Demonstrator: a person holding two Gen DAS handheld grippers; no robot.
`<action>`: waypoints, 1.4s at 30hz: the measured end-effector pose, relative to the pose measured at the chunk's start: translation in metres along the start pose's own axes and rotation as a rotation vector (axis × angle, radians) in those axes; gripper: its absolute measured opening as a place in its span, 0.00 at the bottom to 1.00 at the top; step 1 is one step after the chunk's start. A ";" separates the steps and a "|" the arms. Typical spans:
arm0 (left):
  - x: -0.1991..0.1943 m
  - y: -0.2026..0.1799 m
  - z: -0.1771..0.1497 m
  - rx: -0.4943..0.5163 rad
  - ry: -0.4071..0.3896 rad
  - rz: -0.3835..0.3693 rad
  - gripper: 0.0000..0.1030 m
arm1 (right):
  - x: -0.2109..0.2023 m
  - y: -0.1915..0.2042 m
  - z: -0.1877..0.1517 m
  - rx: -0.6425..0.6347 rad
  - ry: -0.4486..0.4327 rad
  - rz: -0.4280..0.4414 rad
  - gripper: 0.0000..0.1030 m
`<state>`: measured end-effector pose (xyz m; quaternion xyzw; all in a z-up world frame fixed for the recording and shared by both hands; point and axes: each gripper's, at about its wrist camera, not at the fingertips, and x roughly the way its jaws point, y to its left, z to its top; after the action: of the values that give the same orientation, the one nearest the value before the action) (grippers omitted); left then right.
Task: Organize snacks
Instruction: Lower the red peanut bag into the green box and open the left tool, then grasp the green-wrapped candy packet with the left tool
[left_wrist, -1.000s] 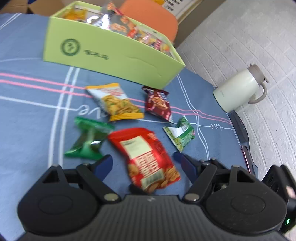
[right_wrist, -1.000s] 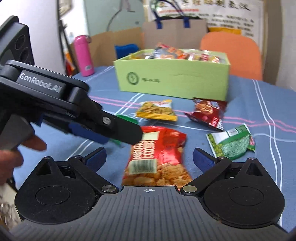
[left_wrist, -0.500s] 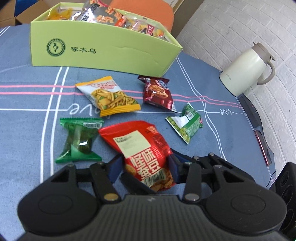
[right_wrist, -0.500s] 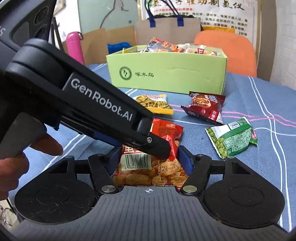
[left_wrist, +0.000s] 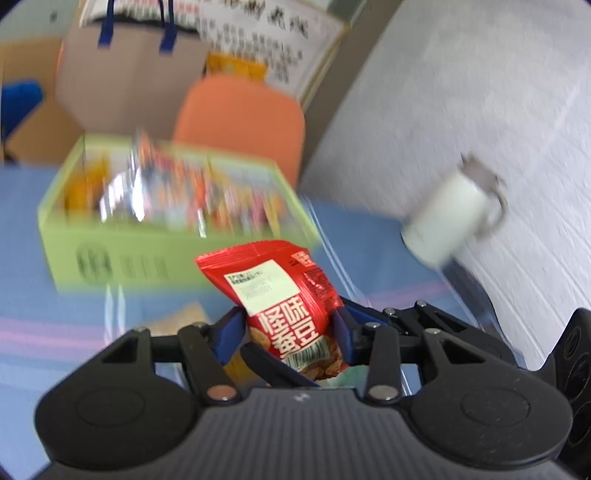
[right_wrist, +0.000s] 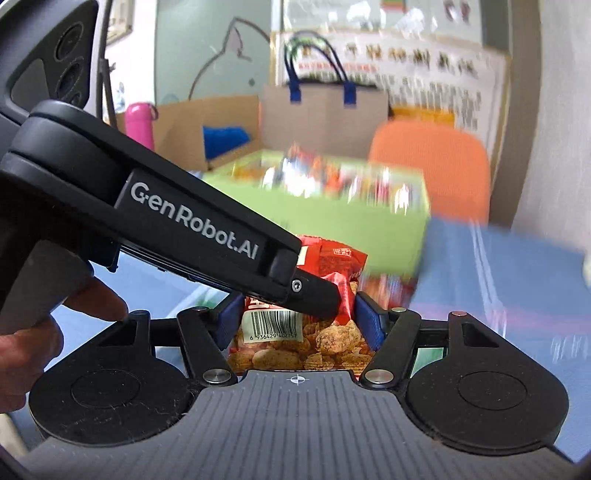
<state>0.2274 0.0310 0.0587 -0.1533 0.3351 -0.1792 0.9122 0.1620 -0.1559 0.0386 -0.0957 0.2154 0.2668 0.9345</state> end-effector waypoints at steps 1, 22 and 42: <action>0.003 0.007 0.016 0.003 -0.019 0.010 0.39 | 0.012 -0.003 0.015 -0.018 -0.017 0.002 0.47; 0.088 0.084 0.098 -0.045 -0.053 -0.007 0.76 | 0.179 -0.057 0.080 0.003 0.069 0.086 0.76; -0.030 0.068 -0.085 -0.093 0.089 0.155 0.76 | 0.008 0.035 -0.066 0.228 0.085 0.151 0.87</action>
<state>0.1646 0.0909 -0.0139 -0.1612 0.3942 -0.0992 0.8994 0.1260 -0.1421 -0.0260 0.0164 0.2904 0.3060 0.9065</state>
